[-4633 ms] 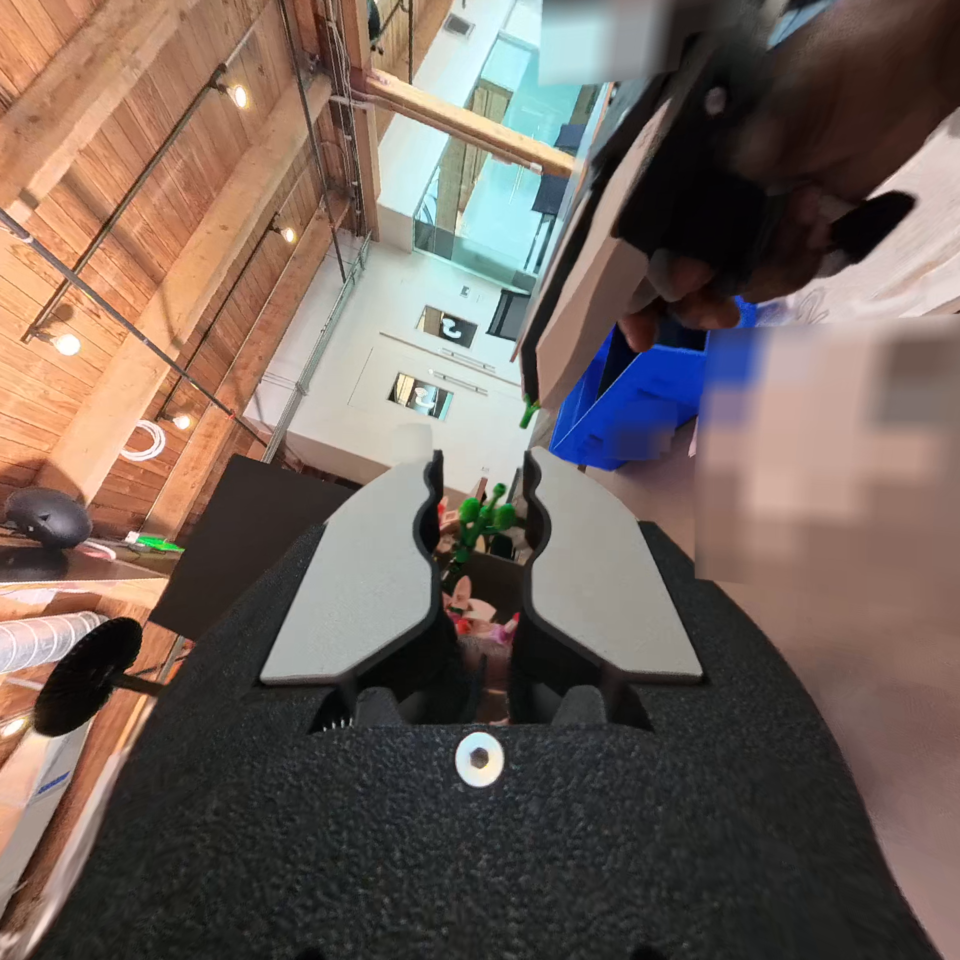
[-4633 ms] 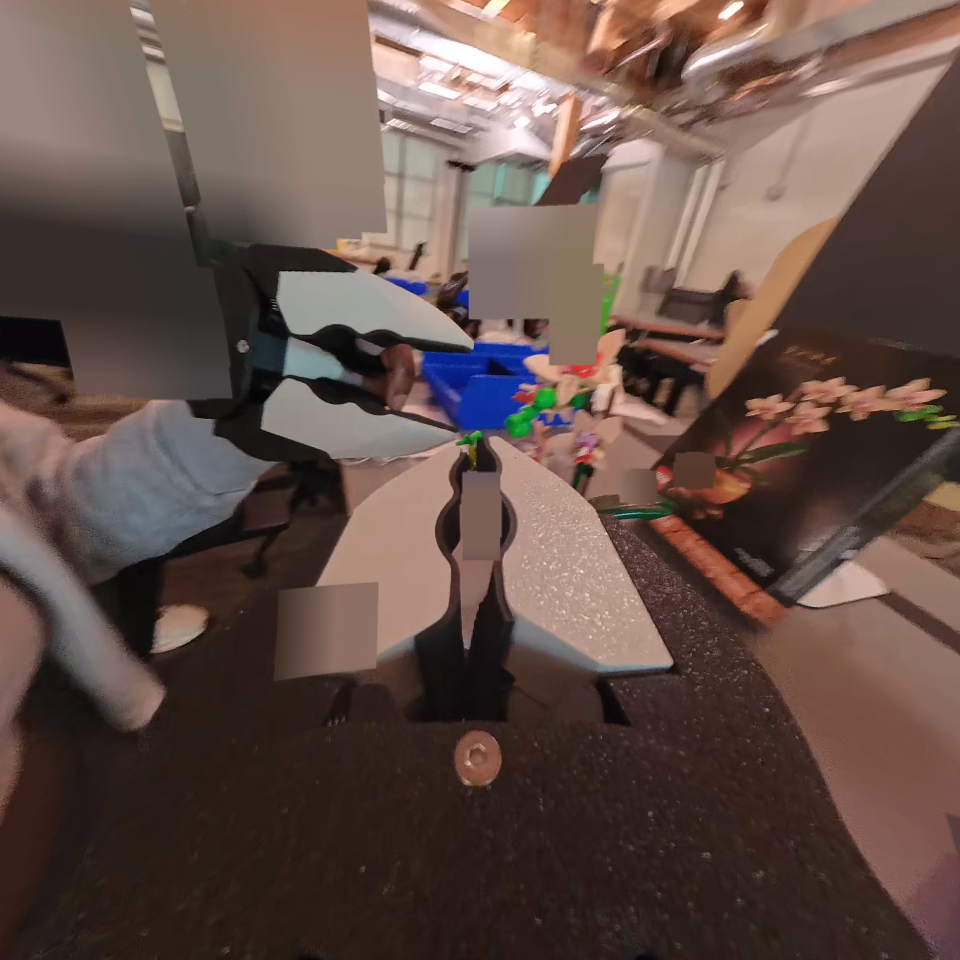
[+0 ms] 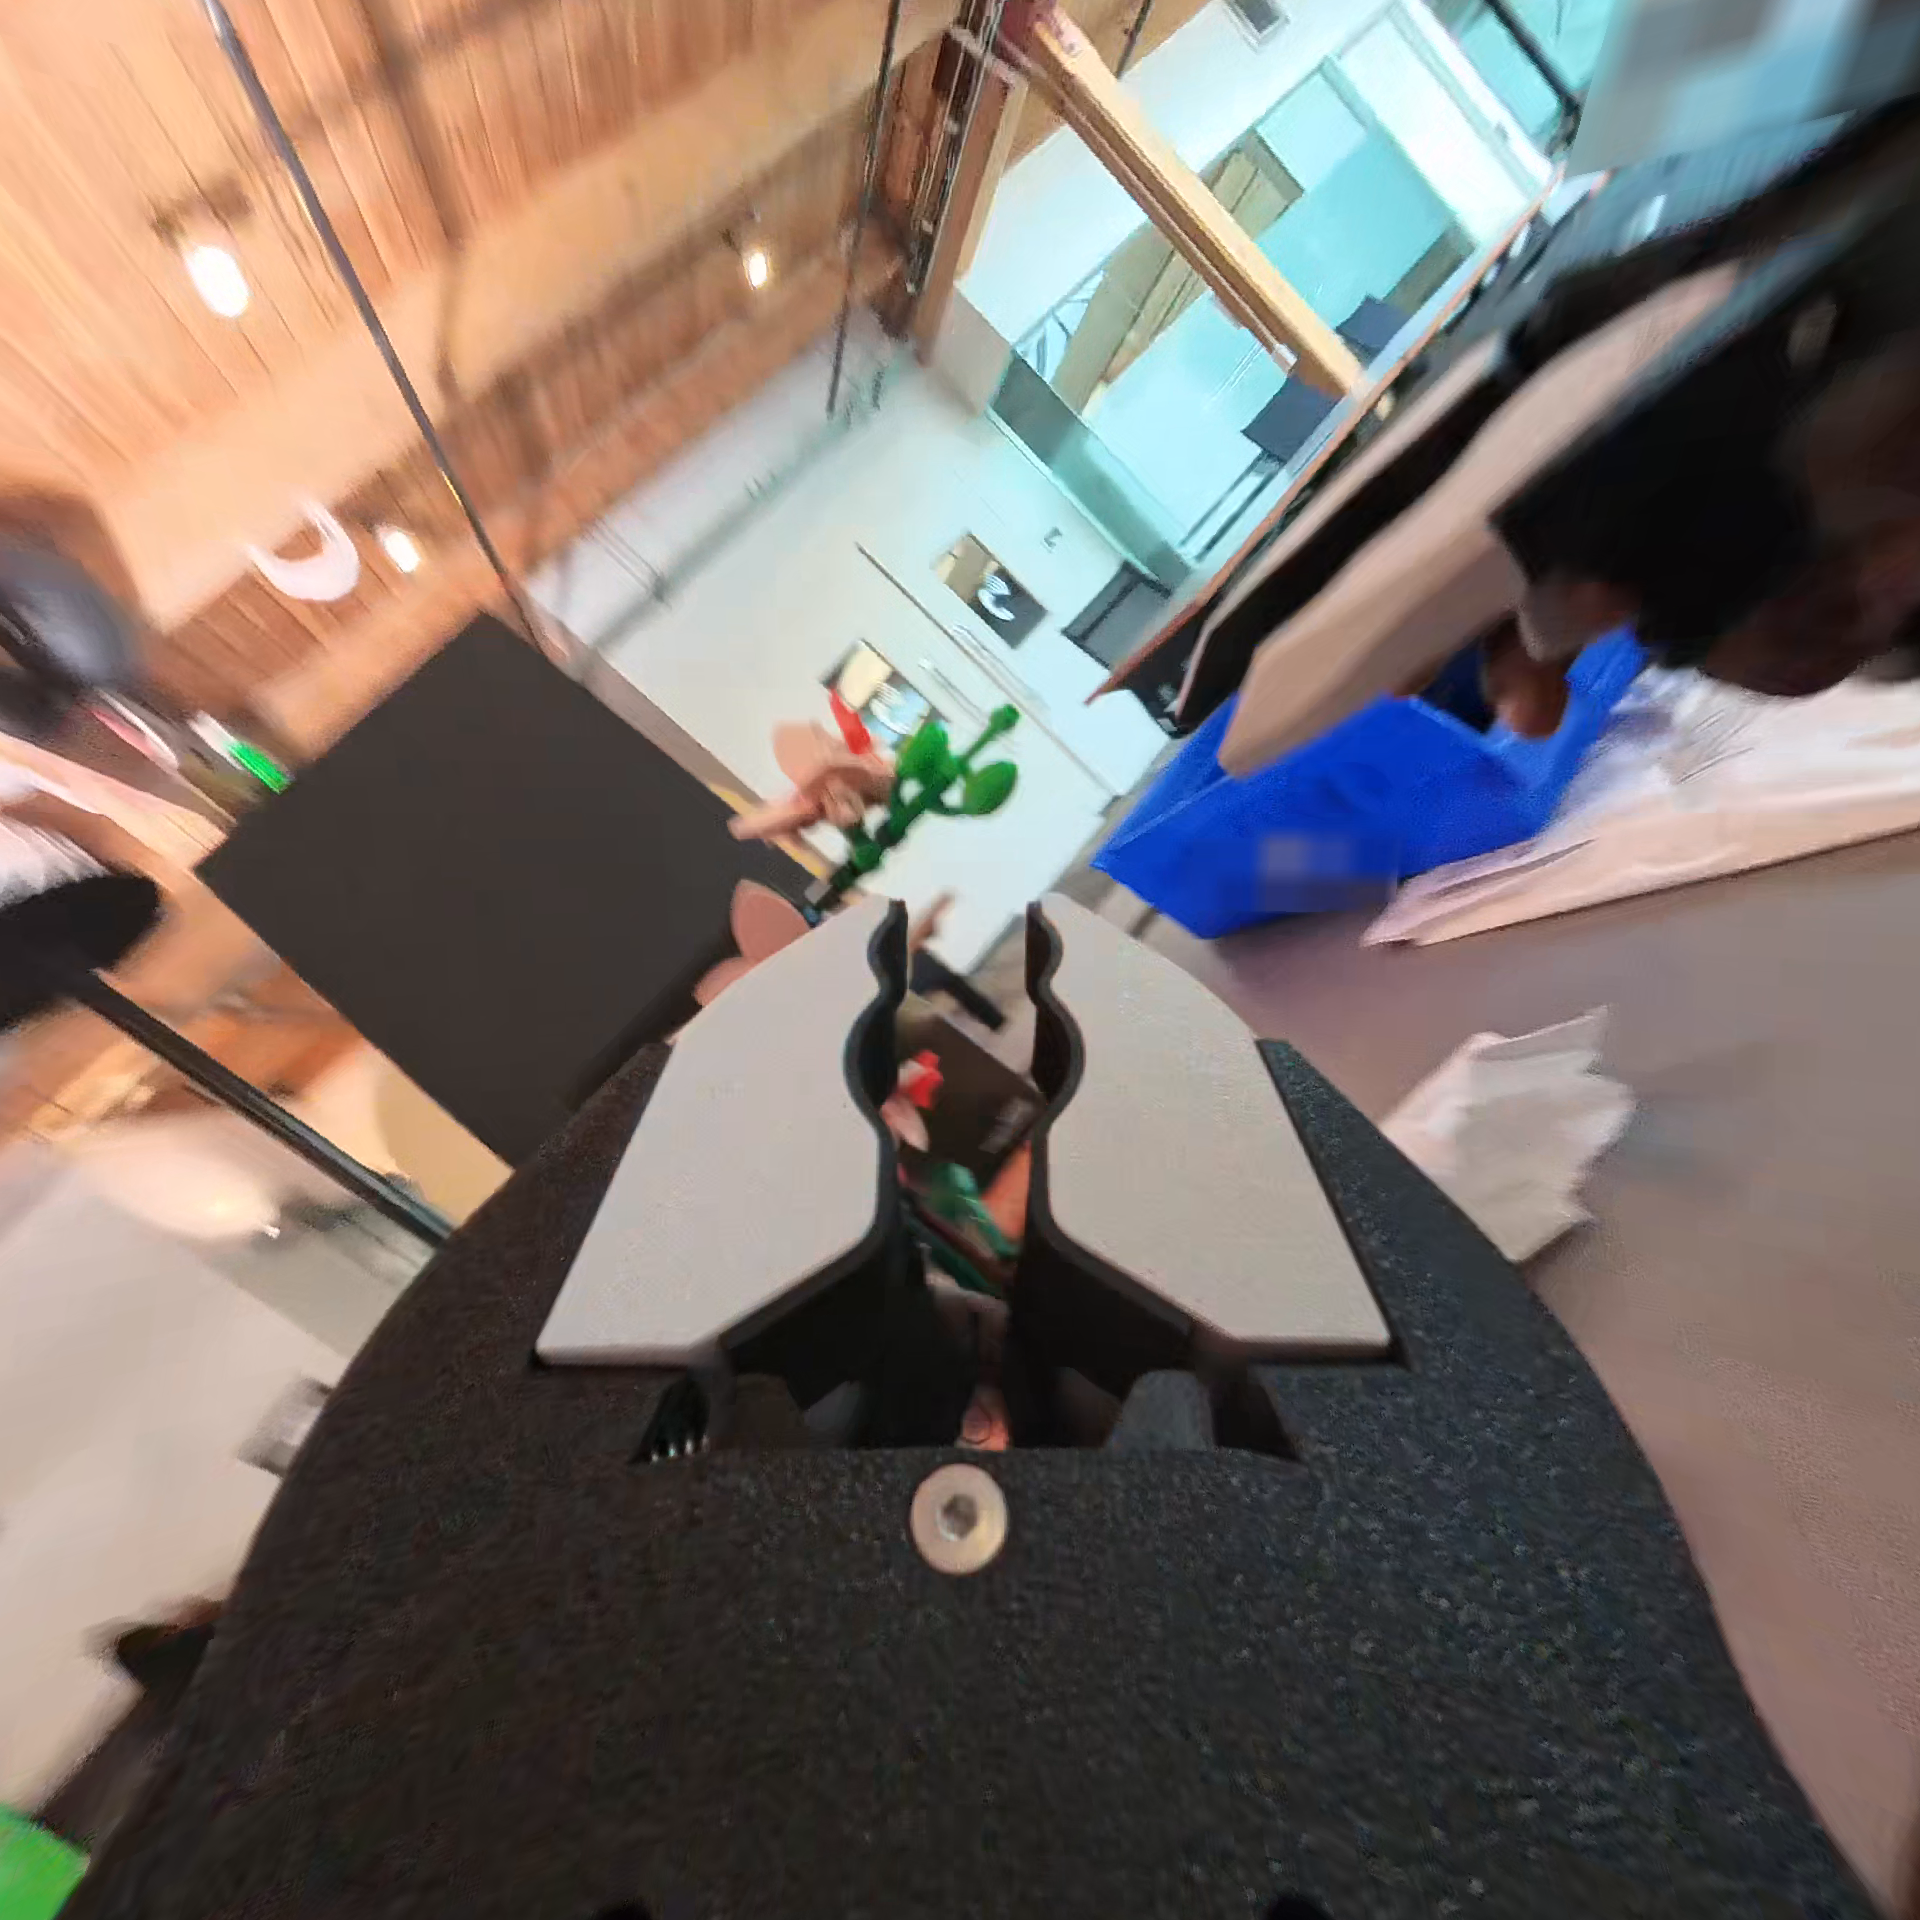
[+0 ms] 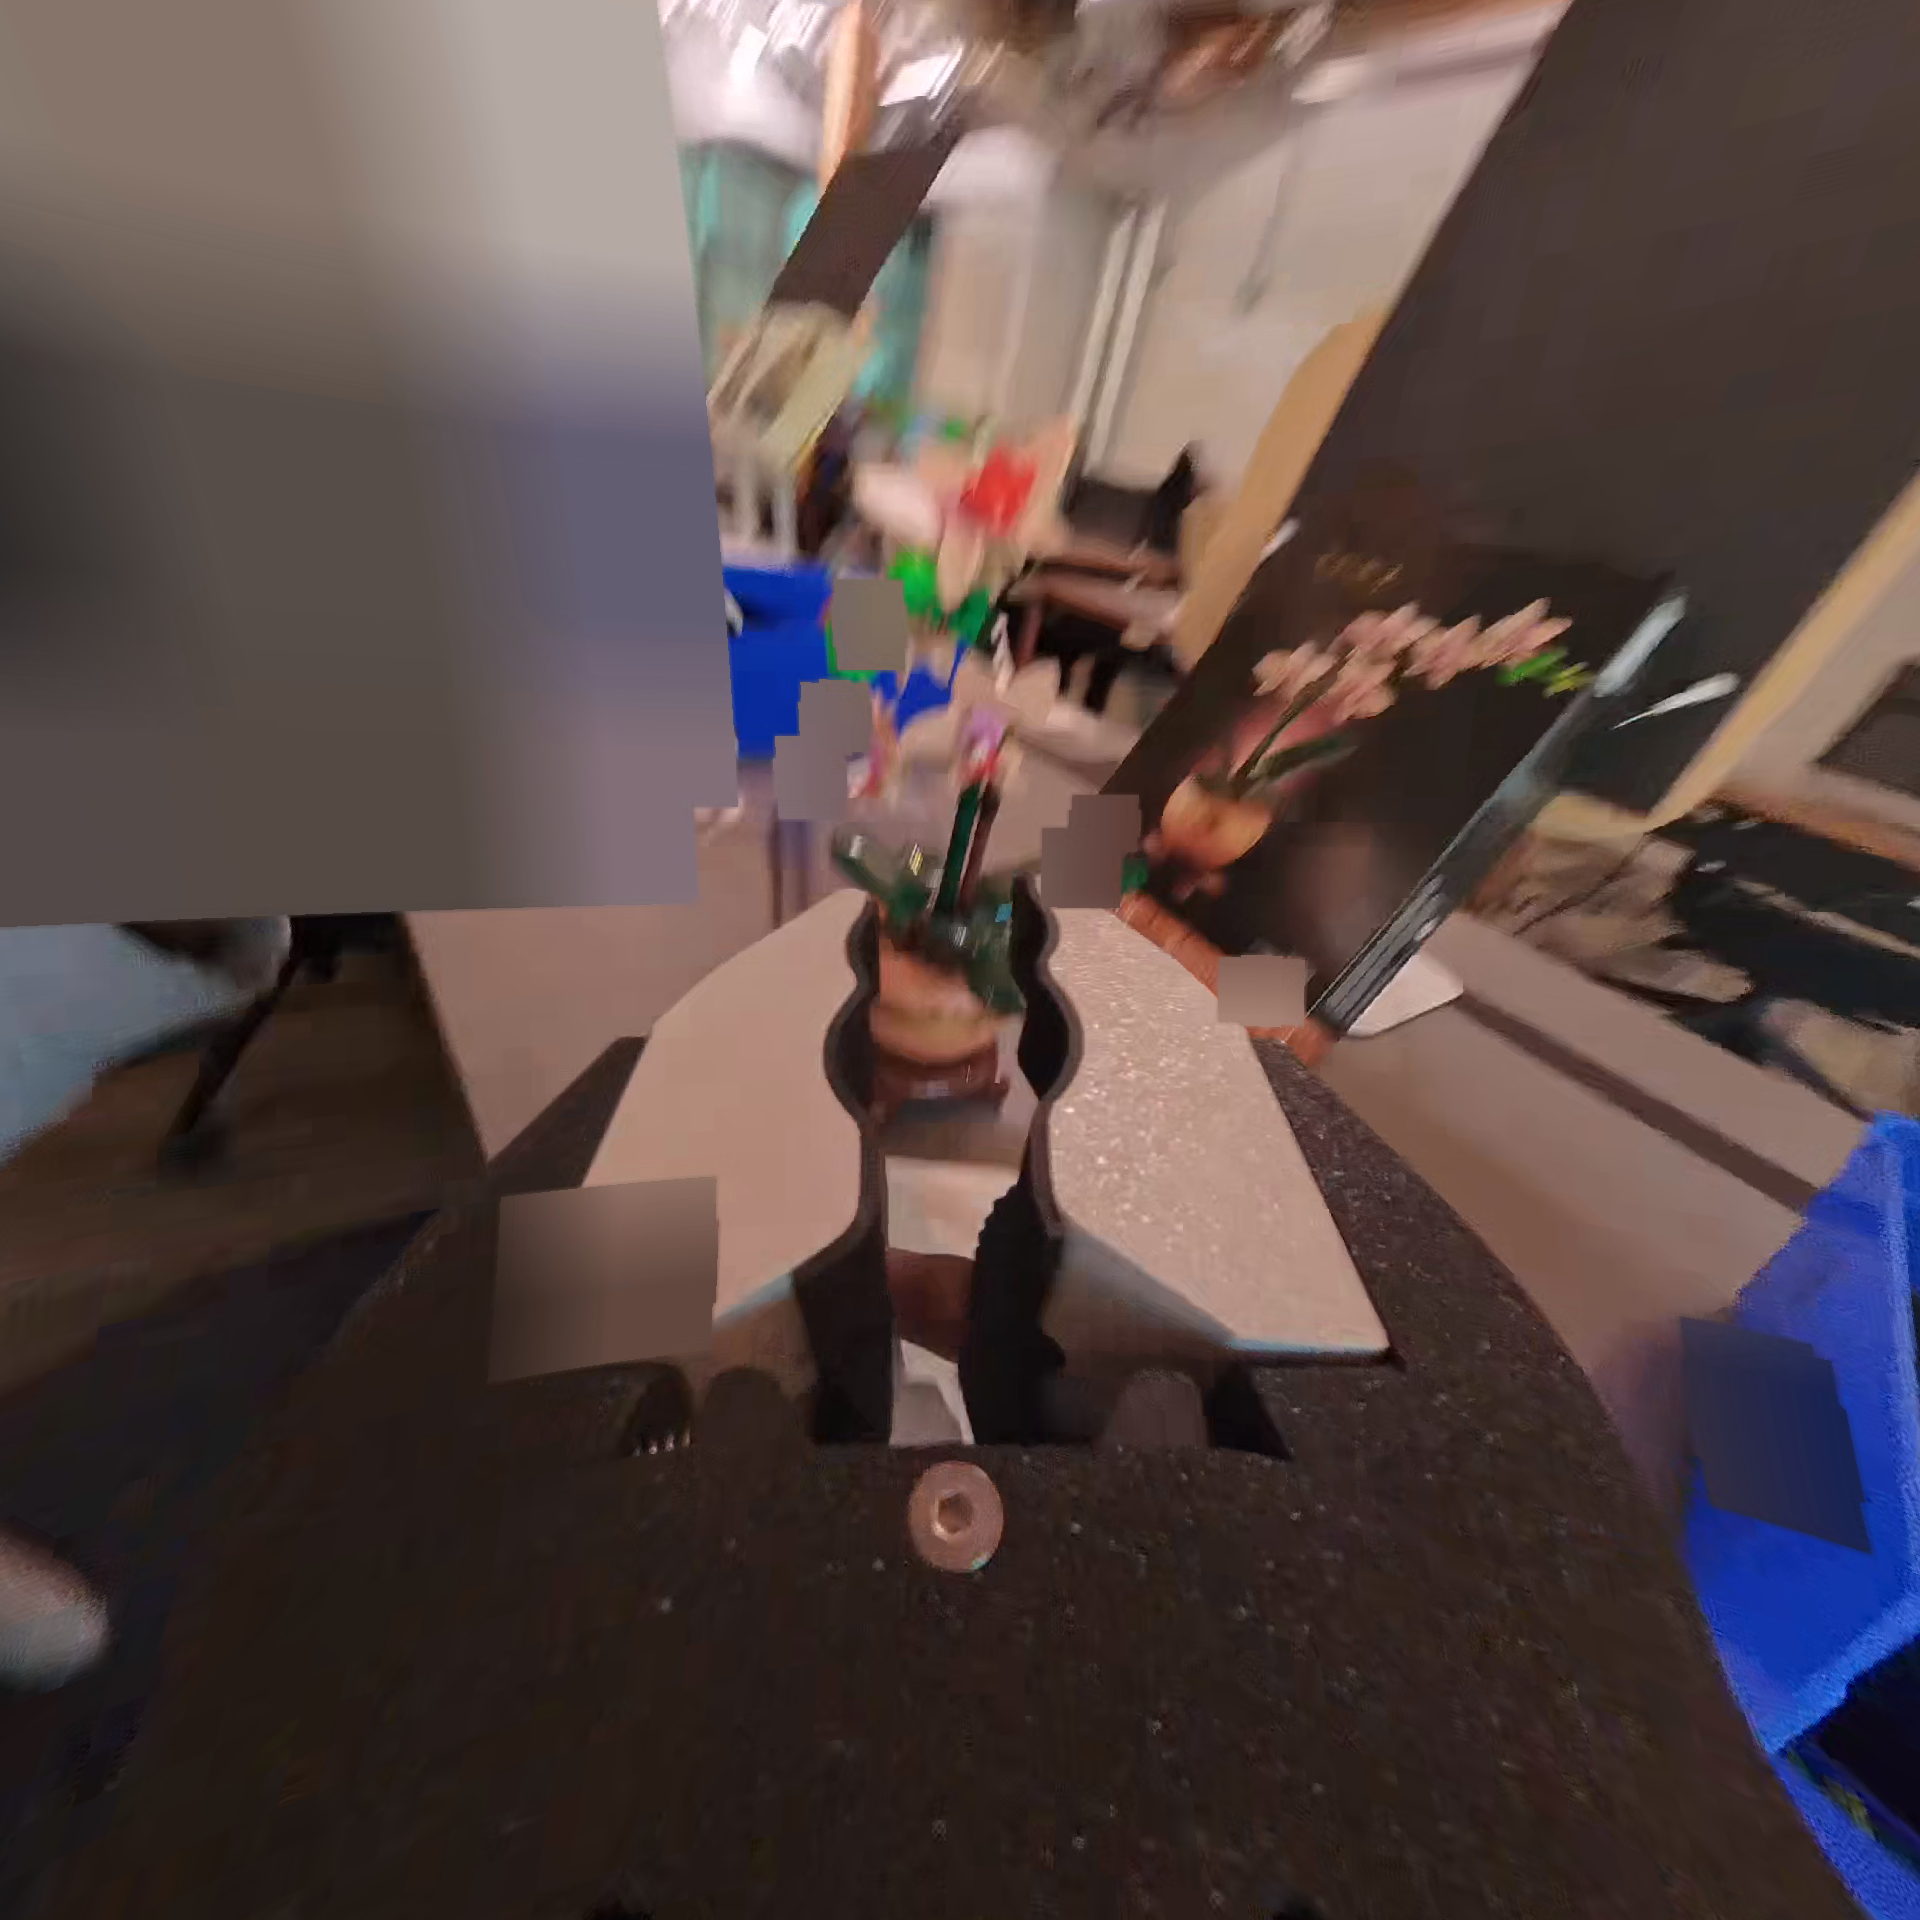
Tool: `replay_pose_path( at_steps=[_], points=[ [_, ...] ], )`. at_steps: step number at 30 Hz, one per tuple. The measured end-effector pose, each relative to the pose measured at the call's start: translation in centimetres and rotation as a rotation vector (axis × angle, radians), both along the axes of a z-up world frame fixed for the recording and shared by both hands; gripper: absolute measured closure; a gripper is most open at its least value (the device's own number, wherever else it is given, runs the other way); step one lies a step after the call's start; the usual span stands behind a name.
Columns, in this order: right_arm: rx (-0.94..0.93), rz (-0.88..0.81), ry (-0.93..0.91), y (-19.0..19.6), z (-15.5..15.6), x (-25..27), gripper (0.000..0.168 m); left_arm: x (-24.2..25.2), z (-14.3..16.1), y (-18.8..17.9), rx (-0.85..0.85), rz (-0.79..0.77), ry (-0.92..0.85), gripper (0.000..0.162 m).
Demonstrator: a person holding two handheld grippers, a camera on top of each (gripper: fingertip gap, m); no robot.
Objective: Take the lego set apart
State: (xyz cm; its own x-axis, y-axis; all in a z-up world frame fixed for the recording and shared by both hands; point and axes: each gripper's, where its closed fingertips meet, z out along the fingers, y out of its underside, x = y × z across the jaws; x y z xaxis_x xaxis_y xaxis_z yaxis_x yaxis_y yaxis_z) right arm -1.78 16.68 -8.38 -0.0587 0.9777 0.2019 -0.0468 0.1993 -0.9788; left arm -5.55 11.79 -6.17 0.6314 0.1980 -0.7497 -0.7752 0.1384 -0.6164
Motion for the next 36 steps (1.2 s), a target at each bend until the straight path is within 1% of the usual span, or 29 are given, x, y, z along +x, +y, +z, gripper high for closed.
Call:
replay_pose_path(
  at_steps=[1,3,6,9,14,17,19,22,25,27,34,36],
  points=[
    [-0.041,-0.043,0.058,-0.3,1.2,0.3,0.149,0.2,0.5,0.2,0.001,0.01,0.091,0.14],
    [-0.084,-0.047,0.091,-1.8,2.4,0.1,0.151,0.1,1.1,0.9,0.0,0.027,0.242,0.14],
    [-0.104,-0.064,0.105,-2.8,3.1,-0.7,0.149,0.3,2.0,1.9,0.026,0.031,0.41,0.14],
    [-0.134,-0.069,0.094,-2.7,3.1,-1.6,0.151,0.6,1.8,2.5,0.031,0.054,0.584,0.138],
    [-0.183,-0.058,0.074,-2.4,3.0,-2.4,0.154,0.3,1.3,2.4,0.014,0.057,0.699,0.138],
    [-0.201,-0.048,0.056,-2.4,2.8,-2.7,0.155,0.2,1.3,2.4,0.024,0.093,0.841,0.135],
    [-0.21,-0.048,0.064,-2.4,3.0,-2.6,0.159,0.2,1.3,2.8,0.053,0.109,0.916,0.133],
    [-0.225,-0.044,0.057,-2.5,2.9,-2.6,0.159,0.0,1.6,3.3,0.119,0.134,0.939,0.129],
    [-0.23,-0.046,0.055,-2.5,2.9,-2.7,0.158,0.0,1.8,3.6,0.202,0.14,0.897,0.124],
    [-0.233,-0.041,0.043,-2.6,2.8,-2.9,0.158,0.2,1.9,3.8,0.253,0.161,0.902,0.124],
    [-0.243,-0.062,0.032,-2.3,2.6,-3.3,0.159,-0.2,2.1,4.3,0.333,0.182,0.904,0.134],
    [-0.234,-0.077,0.034,-2.2,2.6,-3.3,0.158,-0.1,2.2,4.2,0.349,0.173,0.886,0.141]
  ],
)
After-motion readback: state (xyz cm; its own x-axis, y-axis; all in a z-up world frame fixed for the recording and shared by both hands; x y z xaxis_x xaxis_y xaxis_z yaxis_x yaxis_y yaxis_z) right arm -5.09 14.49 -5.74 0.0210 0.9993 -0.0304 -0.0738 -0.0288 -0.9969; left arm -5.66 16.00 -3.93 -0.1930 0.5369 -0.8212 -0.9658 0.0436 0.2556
